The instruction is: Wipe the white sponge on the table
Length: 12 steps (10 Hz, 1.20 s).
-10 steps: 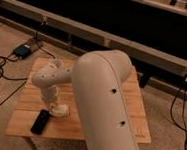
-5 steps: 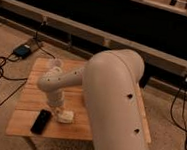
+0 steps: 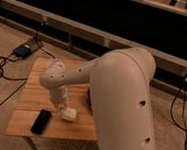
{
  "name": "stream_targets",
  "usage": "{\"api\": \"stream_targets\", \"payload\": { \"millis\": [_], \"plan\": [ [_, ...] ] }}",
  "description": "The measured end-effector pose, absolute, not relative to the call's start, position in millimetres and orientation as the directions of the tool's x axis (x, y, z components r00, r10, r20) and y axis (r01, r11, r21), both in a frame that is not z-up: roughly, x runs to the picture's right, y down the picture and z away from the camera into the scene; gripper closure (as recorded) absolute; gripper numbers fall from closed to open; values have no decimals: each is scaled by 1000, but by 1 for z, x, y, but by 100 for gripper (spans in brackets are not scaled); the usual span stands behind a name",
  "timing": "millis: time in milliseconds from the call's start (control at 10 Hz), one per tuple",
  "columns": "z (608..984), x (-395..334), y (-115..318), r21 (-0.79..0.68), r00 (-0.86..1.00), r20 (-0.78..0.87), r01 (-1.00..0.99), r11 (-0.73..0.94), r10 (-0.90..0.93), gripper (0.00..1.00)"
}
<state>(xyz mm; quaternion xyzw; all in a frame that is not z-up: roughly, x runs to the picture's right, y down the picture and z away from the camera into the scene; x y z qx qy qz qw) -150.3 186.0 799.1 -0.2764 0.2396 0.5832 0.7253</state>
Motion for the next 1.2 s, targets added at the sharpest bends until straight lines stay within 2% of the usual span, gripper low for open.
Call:
{"api": "stream_targets", "payload": {
  "millis": [300, 1200],
  "plan": [
    [799, -147, 186, -123, 203, -668, -979, 164, 716, 96],
    [799, -147, 186, -124, 204, -668, -979, 162, 716, 96]
  ]
}}
